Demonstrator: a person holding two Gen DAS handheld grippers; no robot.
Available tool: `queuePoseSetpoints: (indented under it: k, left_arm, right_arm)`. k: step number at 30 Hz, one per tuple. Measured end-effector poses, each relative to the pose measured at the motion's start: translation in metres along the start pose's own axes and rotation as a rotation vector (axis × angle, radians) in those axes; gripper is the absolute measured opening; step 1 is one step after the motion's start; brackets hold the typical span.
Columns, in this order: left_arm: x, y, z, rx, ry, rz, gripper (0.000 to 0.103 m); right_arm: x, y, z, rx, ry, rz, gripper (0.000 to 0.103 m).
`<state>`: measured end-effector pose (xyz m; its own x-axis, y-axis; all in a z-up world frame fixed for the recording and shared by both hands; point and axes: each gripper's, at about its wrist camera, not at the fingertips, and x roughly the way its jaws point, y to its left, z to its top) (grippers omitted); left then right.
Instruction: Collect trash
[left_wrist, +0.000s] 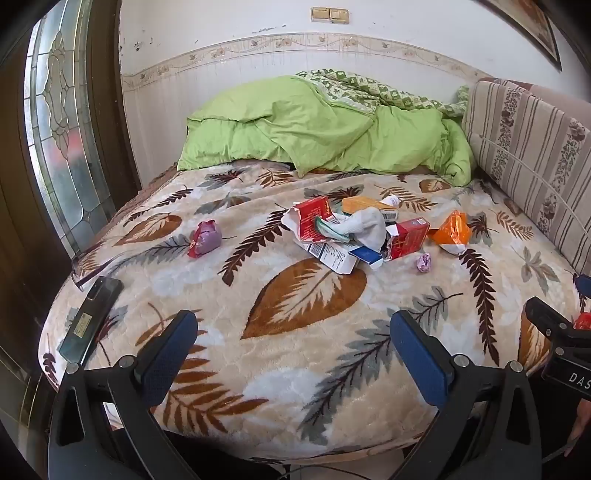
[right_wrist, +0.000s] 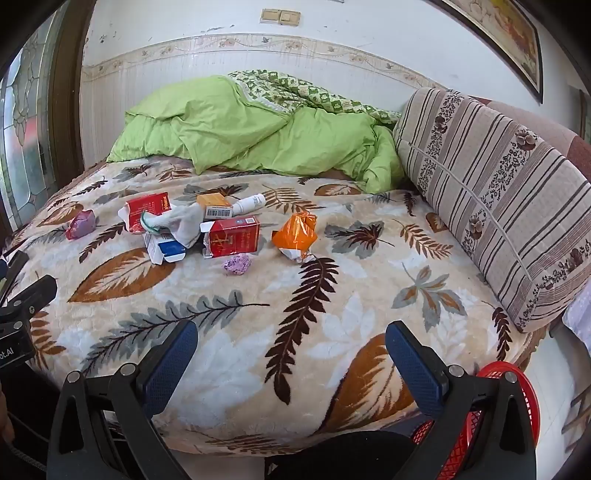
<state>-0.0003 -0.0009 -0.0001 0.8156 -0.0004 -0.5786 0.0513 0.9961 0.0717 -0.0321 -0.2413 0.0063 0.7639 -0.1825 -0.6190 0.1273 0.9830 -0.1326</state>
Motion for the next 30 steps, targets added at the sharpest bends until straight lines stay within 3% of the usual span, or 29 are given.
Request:
queuePoseSetpoints:
  k: [30]
  left_arm:
    - [0.01, 0.0, -0.008, 0.006, 0.063, -0.005, 0.103]
  right_arm:
    - [0.001, -0.001, -0.001, 0.003, 0.0, 0.005, 0.102]
